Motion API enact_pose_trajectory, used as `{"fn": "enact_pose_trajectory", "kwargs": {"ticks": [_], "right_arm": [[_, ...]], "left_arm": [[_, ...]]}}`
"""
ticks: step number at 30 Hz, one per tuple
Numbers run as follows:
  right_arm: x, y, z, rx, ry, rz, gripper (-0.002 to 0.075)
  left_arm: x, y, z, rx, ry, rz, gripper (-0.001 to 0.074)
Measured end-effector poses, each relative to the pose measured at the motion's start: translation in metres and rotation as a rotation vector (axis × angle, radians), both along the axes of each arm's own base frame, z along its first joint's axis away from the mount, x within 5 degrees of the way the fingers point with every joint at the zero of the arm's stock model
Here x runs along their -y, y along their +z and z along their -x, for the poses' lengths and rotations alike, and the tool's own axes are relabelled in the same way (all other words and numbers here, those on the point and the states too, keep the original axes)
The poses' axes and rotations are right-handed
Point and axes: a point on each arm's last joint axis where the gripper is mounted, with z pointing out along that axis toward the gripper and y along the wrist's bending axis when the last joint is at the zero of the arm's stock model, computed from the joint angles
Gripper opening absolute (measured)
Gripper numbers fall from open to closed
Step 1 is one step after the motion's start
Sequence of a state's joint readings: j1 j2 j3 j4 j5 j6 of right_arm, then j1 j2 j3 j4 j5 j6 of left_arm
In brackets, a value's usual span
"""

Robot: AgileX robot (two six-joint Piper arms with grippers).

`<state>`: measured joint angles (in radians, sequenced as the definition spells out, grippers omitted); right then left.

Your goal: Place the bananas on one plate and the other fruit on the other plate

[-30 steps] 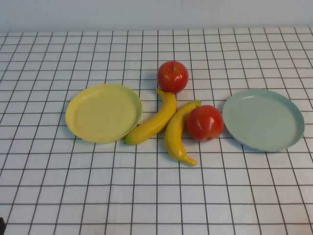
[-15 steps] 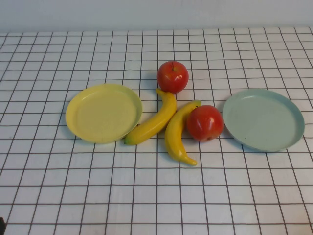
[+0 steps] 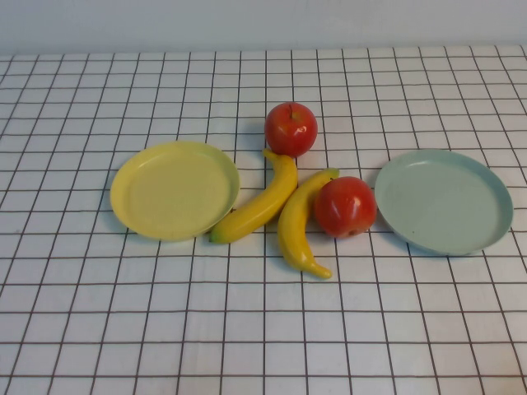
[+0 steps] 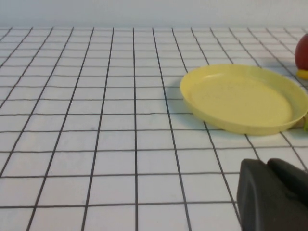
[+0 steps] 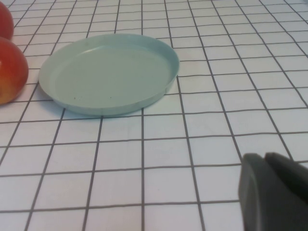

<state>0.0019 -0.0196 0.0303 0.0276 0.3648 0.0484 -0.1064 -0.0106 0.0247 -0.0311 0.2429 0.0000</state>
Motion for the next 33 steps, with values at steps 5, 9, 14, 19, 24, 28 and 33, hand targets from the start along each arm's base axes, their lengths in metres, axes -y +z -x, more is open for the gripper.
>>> {"fn": "enact_pose_trajectory", "kwargs": {"ticks": [5, 9, 14, 19, 24, 28, 33], "right_arm": [[0.000, 0.000, 0.000, 0.000, 0.000, 0.000, -0.0015], [0.000, 0.000, 0.000, 0.000, 0.000, 0.000, -0.0015], [0.000, 0.000, 0.000, 0.000, 0.000, 0.000, -0.0015], [0.000, 0.000, 0.000, 0.000, 0.000, 0.000, -0.0015], [0.000, 0.000, 0.000, 0.000, 0.000, 0.000, -0.0015], [0.000, 0.000, 0.000, 0.000, 0.000, 0.000, -0.0015], [0.000, 0.000, 0.000, 0.000, 0.000, 0.000, -0.0015]], "left_arm": [[0.002, 0.005, -0.001, 0.028, 0.013, 0.224, -0.0005], [0.003, 0.012, -0.001, 0.050, 0.031, 0.576, -0.0005], [0.001, 0.019, -0.001, 0.120, 0.040, 0.717, -0.0005], [-0.002, 0.026, -0.001, 0.205, 0.043, 0.746, -0.0005], [-0.004, 0.040, 0.001, 0.309, 0.026, 0.698, -0.0005], [-0.002, 0.079, 0.011, 0.376, -0.009, 0.429, -0.0005], [-0.002, 0.115, -0.001, 0.270, 0.032, 0.193, 0.0012]]}}
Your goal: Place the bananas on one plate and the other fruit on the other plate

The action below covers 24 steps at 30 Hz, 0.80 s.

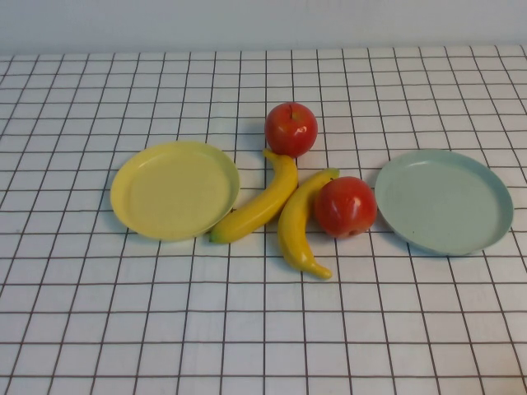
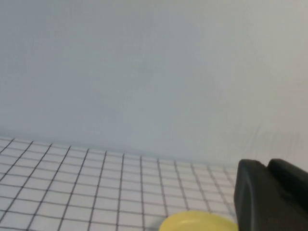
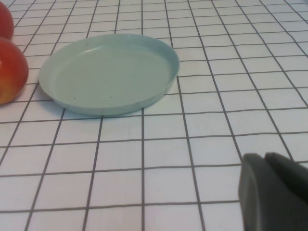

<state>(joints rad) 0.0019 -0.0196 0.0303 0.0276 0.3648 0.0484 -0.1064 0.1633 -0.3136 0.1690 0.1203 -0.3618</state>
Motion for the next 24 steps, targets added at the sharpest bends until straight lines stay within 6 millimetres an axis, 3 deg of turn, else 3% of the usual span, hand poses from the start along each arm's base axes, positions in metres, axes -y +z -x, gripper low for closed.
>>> {"fn": "enact_pose_trajectory", "kwargs": {"ticks": [2, 5, 9, 11, 14, 21, 24], "right_arm": [[0.000, 0.000, 0.000, 0.000, 0.000, 0.000, -0.0015], [0.000, 0.000, 0.000, 0.000, 0.000, 0.000, -0.0015], [0.000, 0.000, 0.000, 0.000, 0.000, 0.000, -0.0015], [0.000, 0.000, 0.000, 0.000, 0.000, 0.000, -0.0015], [0.000, 0.000, 0.000, 0.000, 0.000, 0.000, -0.0015], [0.000, 0.000, 0.000, 0.000, 0.000, 0.000, -0.0015], [0.000, 0.000, 0.000, 0.000, 0.000, 0.000, -0.0015]], "left_arm": [[0.001, 0.007, -0.010, -0.052, 0.010, -0.059, 0.0051], [0.003, 0.015, -0.035, -0.179, 0.009, -0.158, 0.0181], [0.014, 0.031, -0.070, -0.330, -0.052, -0.271, 0.0442], [0.024, 0.038, -0.088, -0.416, -0.107, -0.298, 0.0529], [0.045, 0.043, -0.118, -0.545, -0.199, -0.353, 0.0574], [0.126, 0.045, -0.187, -0.712, -0.488, -0.734, 0.0594], [0.159, 0.045, -0.213, -0.752, -0.554, -0.804, 0.0594]]}}
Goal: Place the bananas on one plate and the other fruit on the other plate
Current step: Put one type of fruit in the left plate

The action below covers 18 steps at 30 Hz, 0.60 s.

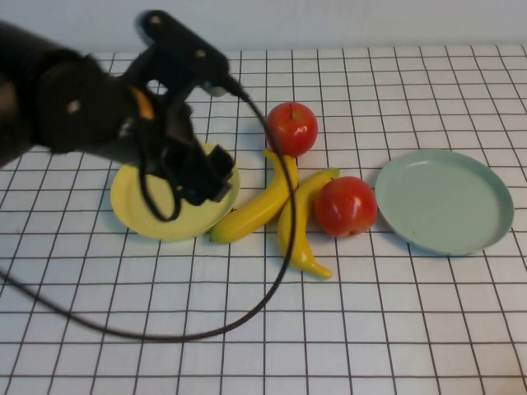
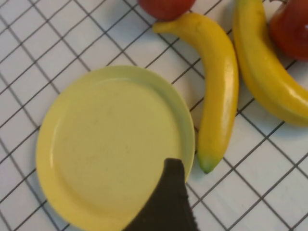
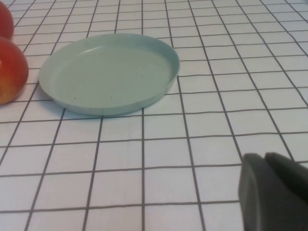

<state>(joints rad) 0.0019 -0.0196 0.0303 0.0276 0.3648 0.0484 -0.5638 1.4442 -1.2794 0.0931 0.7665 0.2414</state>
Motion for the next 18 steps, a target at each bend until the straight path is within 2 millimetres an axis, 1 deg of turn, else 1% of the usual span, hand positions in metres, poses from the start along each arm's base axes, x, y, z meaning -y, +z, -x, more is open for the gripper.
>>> {"fn": "enact_pose_trajectory", "kwargs": {"ticks": [1, 4, 7, 8, 11, 13, 15, 18], "right_arm": [[0.000, 0.000, 0.000, 0.000, 0.000, 0.000, -0.0015], [0.000, 0.000, 0.000, 0.000, 0.000, 0.000, -0.0015], [0.000, 0.000, 0.000, 0.000, 0.000, 0.000, -0.0015], [0.000, 0.000, 0.000, 0.000, 0.000, 0.000, -0.0015], [0.000, 0.000, 0.000, 0.000, 0.000, 0.000, -0.0015], [0.000, 0.000, 0.000, 0.000, 0.000, 0.000, -0.0015], [0.000, 0.000, 0.000, 0.000, 0.000, 0.000, -0.0015], [0.000, 0.000, 0.000, 0.000, 0.000, 0.000, -0.0015]], "left_arm": [[0.010, -0.004, -0.010, -0.026, -0.007, -0.012, 0.0594], [0.037, -0.009, -0.039, -0.119, -0.016, -0.005, 0.0594], [0.062, -0.017, -0.064, -0.218, -0.045, 0.011, 0.0594], [0.069, -0.016, -0.072, -0.239, -0.059, 0.019, 0.0594], [0.095, -0.036, -0.094, -0.333, -0.142, 0.031, 0.0595], [0.111, -0.049, -0.104, -0.361, -0.230, 0.042, 0.0595], [0.121, -0.059, -0.109, -0.366, -0.321, 0.060, 0.0595], [0.128, -0.069, -0.110, -0.335, -0.453, 0.029, 0.0595]]}}
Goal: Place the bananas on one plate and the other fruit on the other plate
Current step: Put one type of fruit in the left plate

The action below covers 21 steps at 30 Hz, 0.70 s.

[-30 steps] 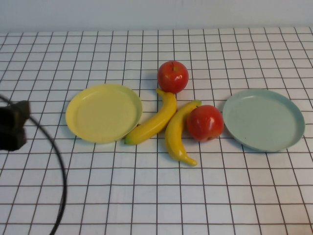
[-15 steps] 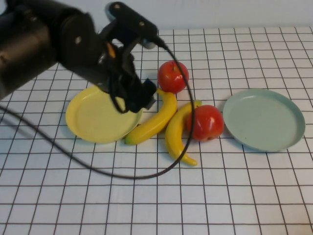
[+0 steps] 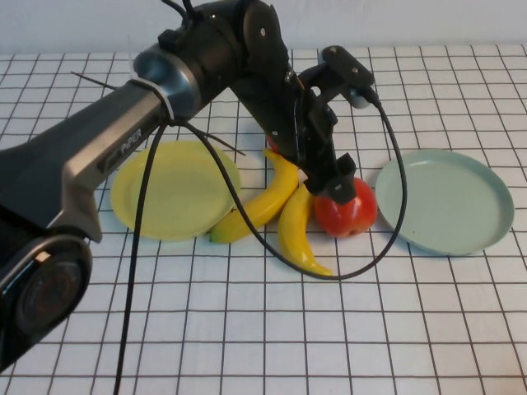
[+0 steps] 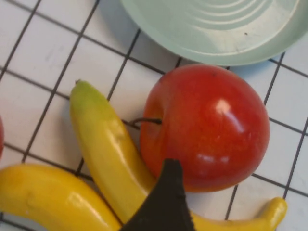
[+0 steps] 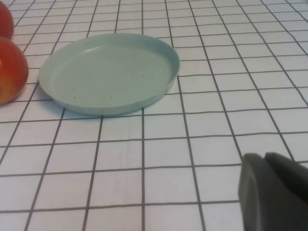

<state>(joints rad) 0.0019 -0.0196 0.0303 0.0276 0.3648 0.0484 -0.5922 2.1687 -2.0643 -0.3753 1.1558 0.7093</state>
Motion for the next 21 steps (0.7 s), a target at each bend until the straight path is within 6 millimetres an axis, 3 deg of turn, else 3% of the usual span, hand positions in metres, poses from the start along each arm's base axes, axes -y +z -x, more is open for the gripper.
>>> {"fn": "enact_pose_trajectory", "kwargs": {"ticks": [7, 13, 21], "right_arm": [[0.000, 0.000, 0.000, -0.001, 0.000, 0.000, -0.0015], [0.000, 0.000, 0.000, -0.001, 0.000, 0.000, -0.0015], [0.000, 0.000, 0.000, -0.001, 0.000, 0.000, -0.0015]], "left_arm": [[0.008, 0.000, 0.001, 0.168, -0.261, -0.013, 0.0595], [0.012, 0.000, -0.002, 0.208, -0.266, 0.024, 0.0595], [0.017, -0.028, -0.011, 0.157, -0.227, 0.013, 0.0595]]}}
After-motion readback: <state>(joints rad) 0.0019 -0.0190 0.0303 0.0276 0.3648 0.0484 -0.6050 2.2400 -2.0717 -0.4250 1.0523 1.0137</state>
